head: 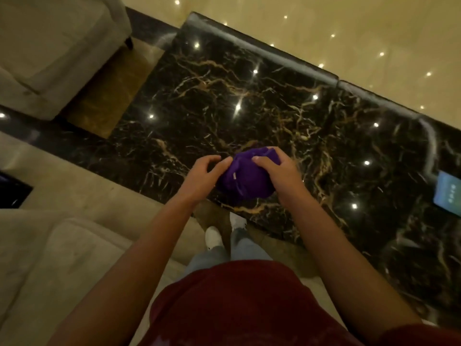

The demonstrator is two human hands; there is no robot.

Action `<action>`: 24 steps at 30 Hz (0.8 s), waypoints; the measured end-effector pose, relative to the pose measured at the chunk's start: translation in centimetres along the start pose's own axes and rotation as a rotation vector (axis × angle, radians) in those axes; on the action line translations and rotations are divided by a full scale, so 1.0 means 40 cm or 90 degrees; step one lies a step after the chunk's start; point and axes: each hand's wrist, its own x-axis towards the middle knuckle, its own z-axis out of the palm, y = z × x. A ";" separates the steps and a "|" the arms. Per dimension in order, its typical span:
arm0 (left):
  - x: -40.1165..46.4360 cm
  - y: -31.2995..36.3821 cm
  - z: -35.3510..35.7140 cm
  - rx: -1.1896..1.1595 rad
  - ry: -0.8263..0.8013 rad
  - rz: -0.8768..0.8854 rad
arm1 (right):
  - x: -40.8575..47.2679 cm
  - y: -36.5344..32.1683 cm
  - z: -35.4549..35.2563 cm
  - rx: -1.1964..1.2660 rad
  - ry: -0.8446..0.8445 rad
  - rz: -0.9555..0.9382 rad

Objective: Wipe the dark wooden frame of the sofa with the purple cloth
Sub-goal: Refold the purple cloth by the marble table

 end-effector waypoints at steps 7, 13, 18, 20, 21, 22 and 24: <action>-0.051 0.020 0.156 -0.007 -0.149 -0.021 | -0.111 0.051 -0.071 -0.005 0.054 -0.054; -0.098 0.026 0.301 -0.108 -0.241 -0.102 | -0.177 0.127 -0.195 0.143 0.083 -0.008; -0.142 0.047 0.461 -0.232 -0.156 -0.098 | -0.214 0.186 -0.344 0.196 0.078 0.000; -0.146 0.055 0.517 -0.253 -0.105 -0.078 | -0.212 0.207 -0.397 0.186 0.089 -0.003; -0.155 0.052 0.568 -0.260 -0.067 -0.073 | -0.223 0.224 -0.442 0.176 0.087 -0.006; -0.152 0.039 0.566 -0.271 -0.048 -0.066 | -0.226 0.226 -0.439 0.164 0.087 -0.007; -0.167 0.046 0.700 -0.291 -0.048 -0.073 | -0.248 0.273 -0.582 0.173 0.097 0.016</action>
